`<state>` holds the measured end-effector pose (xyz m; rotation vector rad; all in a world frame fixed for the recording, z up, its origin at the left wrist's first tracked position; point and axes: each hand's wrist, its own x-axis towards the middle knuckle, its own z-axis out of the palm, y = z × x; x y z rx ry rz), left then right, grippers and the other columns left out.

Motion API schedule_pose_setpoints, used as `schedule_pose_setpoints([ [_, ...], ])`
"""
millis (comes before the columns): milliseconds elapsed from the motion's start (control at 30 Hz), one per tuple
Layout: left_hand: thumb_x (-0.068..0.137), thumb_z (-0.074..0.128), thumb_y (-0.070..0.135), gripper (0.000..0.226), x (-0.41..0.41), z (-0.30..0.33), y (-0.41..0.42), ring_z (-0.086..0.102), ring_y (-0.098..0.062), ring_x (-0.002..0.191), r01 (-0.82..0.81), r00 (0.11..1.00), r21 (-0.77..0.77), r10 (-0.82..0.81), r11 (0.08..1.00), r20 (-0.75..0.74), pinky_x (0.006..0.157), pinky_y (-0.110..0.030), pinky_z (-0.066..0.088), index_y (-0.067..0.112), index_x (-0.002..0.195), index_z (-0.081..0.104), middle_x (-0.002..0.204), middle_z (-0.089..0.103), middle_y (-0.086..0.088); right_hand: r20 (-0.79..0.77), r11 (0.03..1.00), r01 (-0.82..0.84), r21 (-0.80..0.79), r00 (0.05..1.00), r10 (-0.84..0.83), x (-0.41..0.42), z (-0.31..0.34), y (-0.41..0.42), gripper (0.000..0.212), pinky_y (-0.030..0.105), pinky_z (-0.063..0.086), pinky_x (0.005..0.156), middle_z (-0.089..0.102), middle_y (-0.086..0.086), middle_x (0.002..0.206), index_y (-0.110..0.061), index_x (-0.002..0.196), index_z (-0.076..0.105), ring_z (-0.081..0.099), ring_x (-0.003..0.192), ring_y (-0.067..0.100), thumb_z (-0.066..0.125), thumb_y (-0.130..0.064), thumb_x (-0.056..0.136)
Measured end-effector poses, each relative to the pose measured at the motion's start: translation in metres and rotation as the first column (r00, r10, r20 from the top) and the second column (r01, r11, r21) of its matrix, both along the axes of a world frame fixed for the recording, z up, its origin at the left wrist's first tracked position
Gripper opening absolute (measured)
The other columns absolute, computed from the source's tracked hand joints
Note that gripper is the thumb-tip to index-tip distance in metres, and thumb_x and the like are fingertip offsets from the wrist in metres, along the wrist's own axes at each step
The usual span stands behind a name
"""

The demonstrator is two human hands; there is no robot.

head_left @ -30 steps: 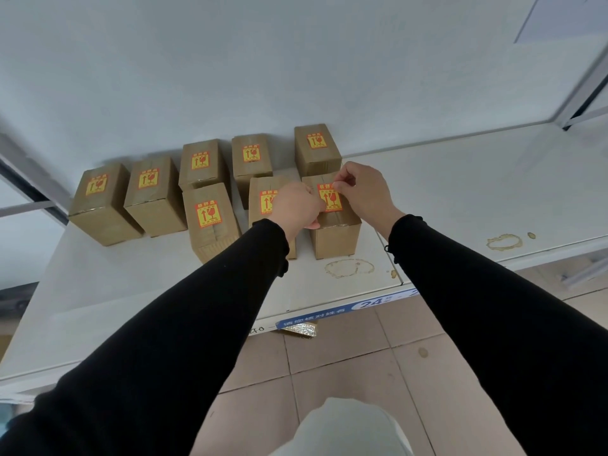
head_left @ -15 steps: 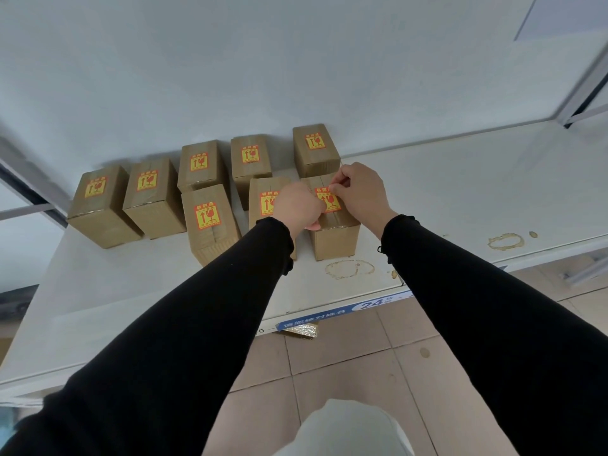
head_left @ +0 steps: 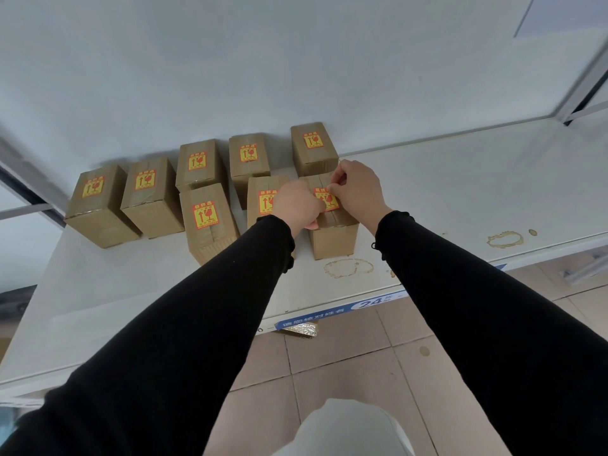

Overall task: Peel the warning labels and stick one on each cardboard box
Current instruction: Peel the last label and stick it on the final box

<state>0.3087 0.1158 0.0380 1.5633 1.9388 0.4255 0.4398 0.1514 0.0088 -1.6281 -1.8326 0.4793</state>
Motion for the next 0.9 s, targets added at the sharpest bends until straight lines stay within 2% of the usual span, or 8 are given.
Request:
schedule_pose_setpoints([
  [133,0.096,0.058,0.025,0.025,-0.001,0.001,-0.005,0.075,-0.017,0.073,0.014,0.999,0.049,-0.012,0.999,-0.047,0.079,-0.035,0.062,0.005,0.095,0.073,0.073,0.077,-0.007,-0.024,0.999,0.027,-0.026,0.999,-0.028,-0.004,0.001,0.001,0.008,0.017,0.033,0.061,0.063,-0.002,0.092,-0.016,0.086,0.059,0.057,0.084,0.015,0.066,-0.012,0.085],
  [233,0.095,0.061,0.024,0.020,-0.001,-0.001,-0.008,0.075,-0.017,0.070,0.018,0.998,0.086,-0.013,0.996,-0.059,0.075,-0.034,0.062,0.007,0.095,0.071,0.075,0.076,-0.007,-0.047,0.997,0.066,-0.048,0.997,-0.068,-0.007,0.001,0.003,0.008,0.025,0.038,0.068,0.066,0.000,0.093,-0.016,0.086,0.059,0.059,0.086,0.017,0.064,-0.010,0.085],
  [333,0.094,0.063,0.023,0.015,-0.001,0.000,-0.013,0.074,-0.017,0.071,0.028,0.997,0.130,-0.018,0.991,-0.080,0.074,-0.032,0.062,0.009,0.092,0.067,0.079,0.075,-0.007,-0.047,0.997,0.064,-0.042,0.997,-0.066,-0.007,0.001,0.002,0.008,0.024,0.038,0.069,0.065,-0.001,0.093,-0.016,0.086,0.058,0.058,0.086,0.017,0.063,-0.010,0.087],
  [500,0.090,0.068,0.024,0.019,-0.002,0.000,-0.015,0.071,-0.022,0.082,0.060,0.993,0.191,-0.039,0.980,-0.111,0.076,-0.035,0.058,0.018,0.091,0.051,0.090,0.070,-0.006,-0.041,0.996,-0.079,-0.043,0.996,0.078,0.008,0.008,-0.008,0.010,0.016,0.036,0.064,0.061,-0.002,0.096,-0.015,0.088,0.058,0.057,0.086,0.015,0.067,-0.009,0.088],
  [633,0.090,0.069,0.024,0.024,-0.005,0.000,-0.018,0.065,-0.020,0.084,0.089,0.990,0.256,-0.056,0.963,-0.133,0.069,-0.030,0.052,0.016,0.105,0.053,0.096,0.063,-0.002,-0.033,0.976,-0.213,-0.054,0.977,0.211,0.025,0.012,-0.021,0.015,0.022,0.049,0.075,0.058,-0.002,0.100,-0.015,0.087,0.058,0.059,0.094,0.015,0.072,-0.009,0.085],
  [700,0.091,0.067,0.023,0.024,-0.005,0.000,-0.019,0.059,-0.018,0.086,0.134,0.977,0.286,-0.078,0.949,-0.197,0.069,-0.028,0.047,0.016,0.111,0.056,0.098,0.061,-0.001,0.032,0.969,-0.244,-0.048,0.969,0.245,0.026,0.013,-0.027,0.015,0.026,0.052,0.079,0.057,-0.002,0.101,-0.016,0.088,0.058,0.058,0.096,0.016,0.073,-0.012,0.085],
  [767,0.093,0.063,0.024,0.022,-0.004,0.000,-0.019,0.056,-0.016,0.087,0.189,0.955,0.307,-0.102,0.933,-0.279,0.072,-0.027,0.044,0.018,0.114,0.059,0.102,0.062,-0.002,0.111,0.975,-0.222,-0.024,0.968,0.223,0.025,0.013,-0.030,0.013,0.028,0.050,0.078,0.057,-0.001,0.099,-0.016,0.087,0.059,0.058,0.094,0.017,0.072,-0.016,0.086],
  [900,0.096,0.057,0.026,0.022,-0.005,0.000,-0.019,0.060,-0.018,0.092,0.258,0.919,0.291,-0.141,0.921,-0.369,0.075,-0.028,0.049,0.019,0.115,0.065,0.104,0.066,-0.002,0.152,0.988,-0.140,-0.059,0.977,0.148,0.021,0.014,-0.032,0.013,0.019,0.033,0.064,0.054,0.001,0.097,-0.016,0.086,0.059,0.053,0.088,0.017,0.072,-0.020,0.089],
])
